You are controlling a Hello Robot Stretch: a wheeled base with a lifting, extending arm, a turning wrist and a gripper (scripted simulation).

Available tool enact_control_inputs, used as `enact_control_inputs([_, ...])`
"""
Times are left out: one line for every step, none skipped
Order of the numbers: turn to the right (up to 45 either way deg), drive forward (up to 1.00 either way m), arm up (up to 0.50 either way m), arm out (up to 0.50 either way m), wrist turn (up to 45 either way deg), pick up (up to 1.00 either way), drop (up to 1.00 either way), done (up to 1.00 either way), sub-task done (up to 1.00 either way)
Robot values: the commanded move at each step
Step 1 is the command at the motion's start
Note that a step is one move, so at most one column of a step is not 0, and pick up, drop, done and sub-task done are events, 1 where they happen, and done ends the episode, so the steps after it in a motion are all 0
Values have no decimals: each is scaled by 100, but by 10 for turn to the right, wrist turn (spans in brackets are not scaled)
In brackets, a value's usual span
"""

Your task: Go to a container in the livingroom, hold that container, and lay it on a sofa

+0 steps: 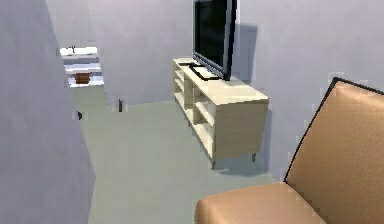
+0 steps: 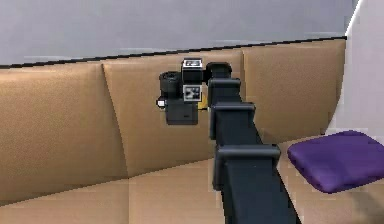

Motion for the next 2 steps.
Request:
enact_control_inputs([0,0,-40,0,0,0,0,0,0])
enact_control_inputs([0,0,-32,0,0,0,0,0,0])
